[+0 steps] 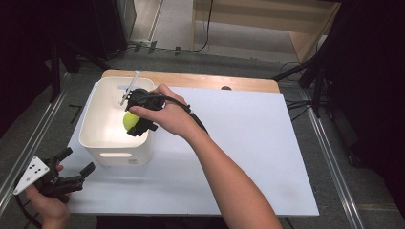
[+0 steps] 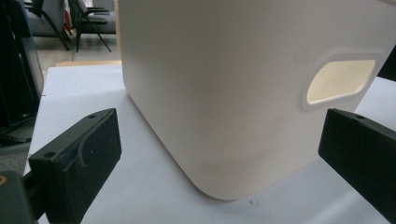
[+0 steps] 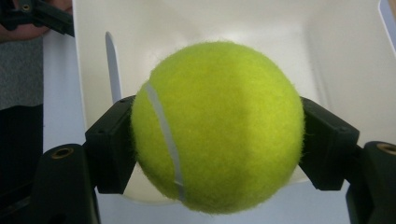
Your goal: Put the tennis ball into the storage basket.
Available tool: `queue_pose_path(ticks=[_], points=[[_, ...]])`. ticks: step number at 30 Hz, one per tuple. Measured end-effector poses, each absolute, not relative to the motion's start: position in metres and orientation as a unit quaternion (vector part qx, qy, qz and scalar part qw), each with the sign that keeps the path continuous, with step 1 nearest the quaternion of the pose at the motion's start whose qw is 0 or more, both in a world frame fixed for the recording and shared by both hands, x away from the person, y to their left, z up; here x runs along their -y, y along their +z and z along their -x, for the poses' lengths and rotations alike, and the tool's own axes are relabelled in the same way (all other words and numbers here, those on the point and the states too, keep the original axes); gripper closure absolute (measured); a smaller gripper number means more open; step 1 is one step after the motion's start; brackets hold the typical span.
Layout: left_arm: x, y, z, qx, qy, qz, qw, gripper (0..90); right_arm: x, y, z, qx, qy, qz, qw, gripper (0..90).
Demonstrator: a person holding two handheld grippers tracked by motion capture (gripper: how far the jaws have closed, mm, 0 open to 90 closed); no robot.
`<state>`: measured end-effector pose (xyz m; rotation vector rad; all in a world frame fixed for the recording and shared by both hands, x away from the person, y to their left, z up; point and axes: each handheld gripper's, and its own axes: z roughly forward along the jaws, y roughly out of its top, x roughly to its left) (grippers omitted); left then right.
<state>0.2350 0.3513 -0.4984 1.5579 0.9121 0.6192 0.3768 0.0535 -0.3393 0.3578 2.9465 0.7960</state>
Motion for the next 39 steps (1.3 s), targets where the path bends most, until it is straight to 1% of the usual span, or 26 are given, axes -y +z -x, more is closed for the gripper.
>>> queue_pose_path(ticks=[18, 20, 21, 22, 23, 30, 31, 39], points=[[-0.352, -0.498, -0.235, -0.390, 0.264, -0.665, 0.580, 0.0, -0.066, -0.363, -0.379, -0.966, 0.233, -0.105, 0.041, 22.2], [-0.351, -0.498, -0.235, -0.390, 0.264, -0.665, 0.580, 0.0, -0.065, -0.364, -0.379, -0.965, 0.237, -0.104, 0.048, 21.7], [-0.351, -0.498, -0.235, -0.390, 0.264, -0.665, 0.580, 0.0, -0.065, -0.364, -0.377, -0.964, 0.241, -0.105, 0.050, 19.4], [-0.351, -0.498, -0.235, -0.390, 0.264, -0.665, 0.580, 0.0, -0.064, -0.363, -0.377, -0.961, 0.248, -0.104, 0.056, 7.8], [-0.351, -0.498, -0.235, -0.389, 0.264, -0.665, 0.579, 0.0, -0.064, -0.362, -0.376, -0.960, 0.251, -0.106, 0.055, 5.6], [-0.351, -0.498, -0.235, -0.389, 0.265, -0.666, 0.579, 0.0, -0.056, -0.352, -0.374, -0.954, 0.273, -0.112, 0.056, 5.4], [-0.351, -0.498, -0.235, -0.389, 0.265, -0.666, 0.579, 0.0, -0.055, -0.352, -0.373, -0.954, 0.272, -0.111, 0.062, 5.4], [-0.351, -0.498, -0.235, -0.389, 0.265, -0.667, 0.578, 0.0, -0.035, -0.352, -0.369, -0.946, 0.292, -0.125, 0.063, 5.4]])
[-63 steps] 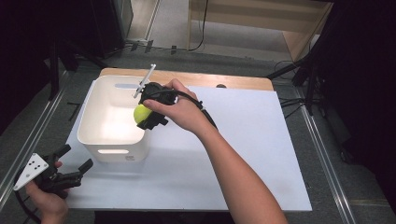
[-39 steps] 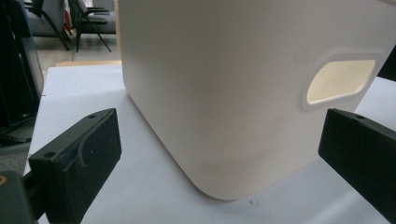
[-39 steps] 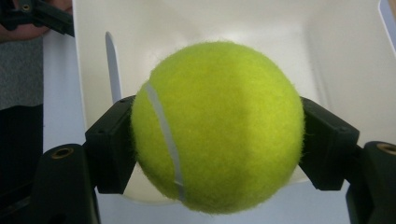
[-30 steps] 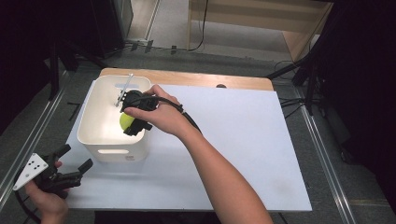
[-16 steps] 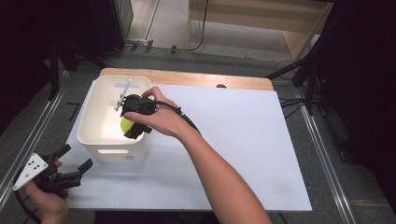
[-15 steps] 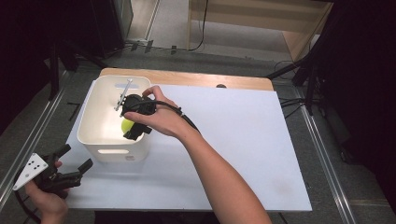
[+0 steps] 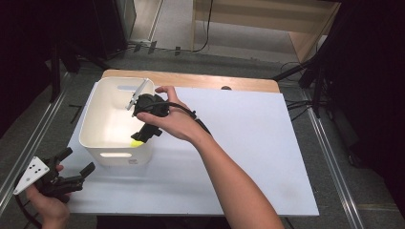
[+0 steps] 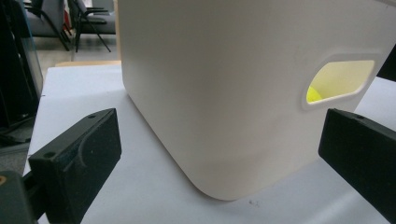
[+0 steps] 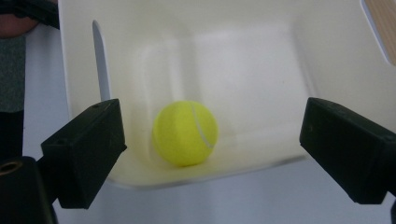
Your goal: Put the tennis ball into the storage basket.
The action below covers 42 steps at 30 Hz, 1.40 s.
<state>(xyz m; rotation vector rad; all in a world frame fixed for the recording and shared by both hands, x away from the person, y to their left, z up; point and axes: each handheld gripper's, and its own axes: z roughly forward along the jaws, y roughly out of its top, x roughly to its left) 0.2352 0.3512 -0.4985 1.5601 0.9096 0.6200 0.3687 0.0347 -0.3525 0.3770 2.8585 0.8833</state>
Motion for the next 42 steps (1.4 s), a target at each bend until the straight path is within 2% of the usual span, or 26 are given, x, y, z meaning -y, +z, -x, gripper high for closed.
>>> queue_pose_path(ticks=[16, 42], points=[[-0.351, -0.499, -0.235, -0.386, 0.268, -0.671, 0.573, 0.0, 0.021, -0.359, -0.353, -0.929, 0.327, -0.156, 0.076, 5.4], [-0.349, -0.499, -0.235, -0.386, 0.270, -0.674, 0.569, 0.0, 0.107, -0.409, -0.323, -0.901, 0.357, -0.231, 0.084, 5.4]])
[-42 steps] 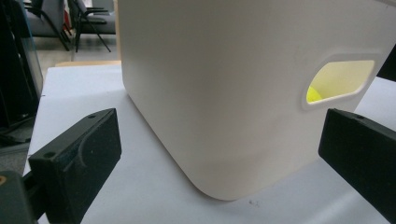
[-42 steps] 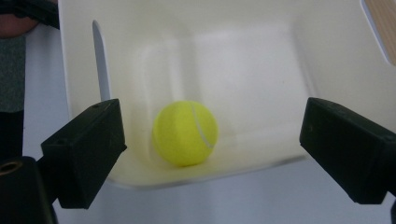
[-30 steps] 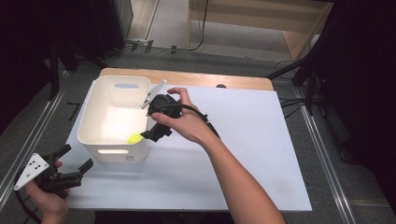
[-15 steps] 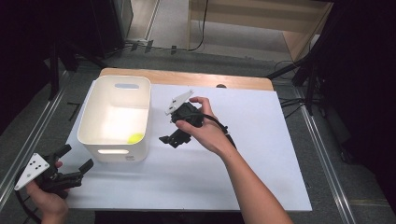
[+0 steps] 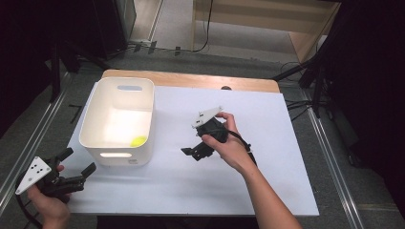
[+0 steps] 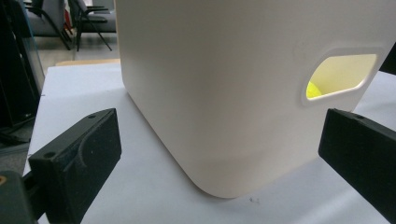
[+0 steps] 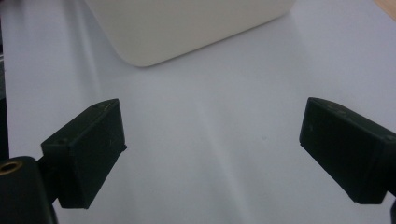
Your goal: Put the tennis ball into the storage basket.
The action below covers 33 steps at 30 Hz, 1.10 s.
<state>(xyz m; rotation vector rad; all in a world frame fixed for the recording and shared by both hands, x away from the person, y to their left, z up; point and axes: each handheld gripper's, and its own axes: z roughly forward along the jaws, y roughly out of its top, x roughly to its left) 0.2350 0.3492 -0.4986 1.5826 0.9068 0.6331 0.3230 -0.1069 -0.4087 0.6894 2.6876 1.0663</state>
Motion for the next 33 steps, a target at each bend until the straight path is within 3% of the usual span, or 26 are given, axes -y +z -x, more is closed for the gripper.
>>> queue_pose_path(ticks=[33], points=[[-0.349, -0.499, -0.235, -0.388, 0.272, -0.675, 0.566, 0.0, 0.221, -0.442, -0.274, -0.833, 0.421, -0.334, 0.132, 5.4]])
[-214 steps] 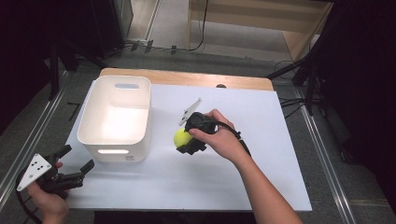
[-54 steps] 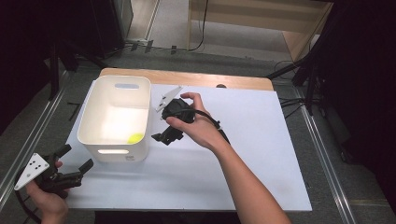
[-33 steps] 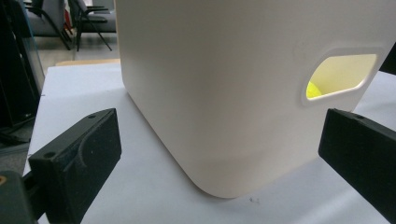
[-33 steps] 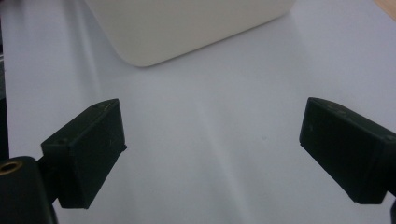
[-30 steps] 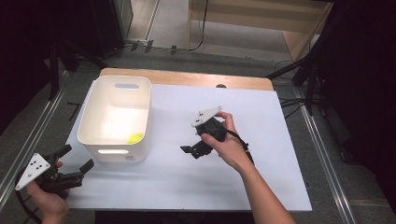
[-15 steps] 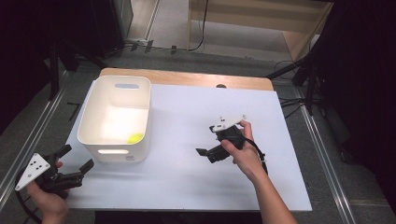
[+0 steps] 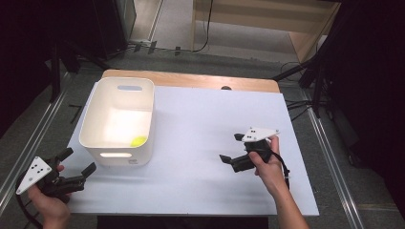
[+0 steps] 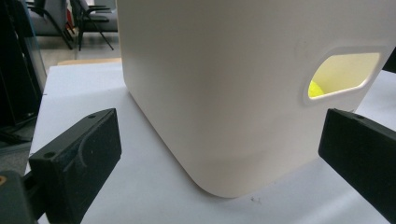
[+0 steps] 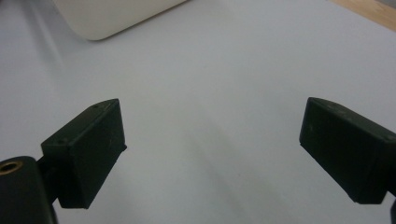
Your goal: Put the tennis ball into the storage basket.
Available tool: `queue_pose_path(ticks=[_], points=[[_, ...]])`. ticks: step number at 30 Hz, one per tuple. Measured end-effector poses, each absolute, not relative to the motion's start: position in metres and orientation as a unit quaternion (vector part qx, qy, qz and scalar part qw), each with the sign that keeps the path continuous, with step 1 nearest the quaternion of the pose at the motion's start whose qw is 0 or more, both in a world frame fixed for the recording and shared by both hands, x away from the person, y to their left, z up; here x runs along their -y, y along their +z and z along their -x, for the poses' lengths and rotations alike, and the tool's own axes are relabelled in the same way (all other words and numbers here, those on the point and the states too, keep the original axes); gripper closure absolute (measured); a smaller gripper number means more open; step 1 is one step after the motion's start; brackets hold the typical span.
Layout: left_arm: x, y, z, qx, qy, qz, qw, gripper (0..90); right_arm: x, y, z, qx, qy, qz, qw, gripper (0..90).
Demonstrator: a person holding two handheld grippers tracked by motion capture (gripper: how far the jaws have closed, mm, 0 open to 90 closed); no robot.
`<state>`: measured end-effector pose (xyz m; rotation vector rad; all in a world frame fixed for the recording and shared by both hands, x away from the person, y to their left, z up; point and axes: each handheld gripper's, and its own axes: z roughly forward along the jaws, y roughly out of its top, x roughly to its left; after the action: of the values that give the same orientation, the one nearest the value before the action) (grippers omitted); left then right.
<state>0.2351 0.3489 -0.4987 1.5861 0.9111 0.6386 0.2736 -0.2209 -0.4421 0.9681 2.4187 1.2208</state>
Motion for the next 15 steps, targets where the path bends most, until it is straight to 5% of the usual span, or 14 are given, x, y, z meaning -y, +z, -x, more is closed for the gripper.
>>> queue_pose_path(ticks=[15], points=[[-0.349, -0.499, -0.234, -0.387, 0.276, -0.675, 0.564, 0.0, 0.271, -0.468, -0.252, -0.798, 0.454, -0.369, 0.147, 5.4]])
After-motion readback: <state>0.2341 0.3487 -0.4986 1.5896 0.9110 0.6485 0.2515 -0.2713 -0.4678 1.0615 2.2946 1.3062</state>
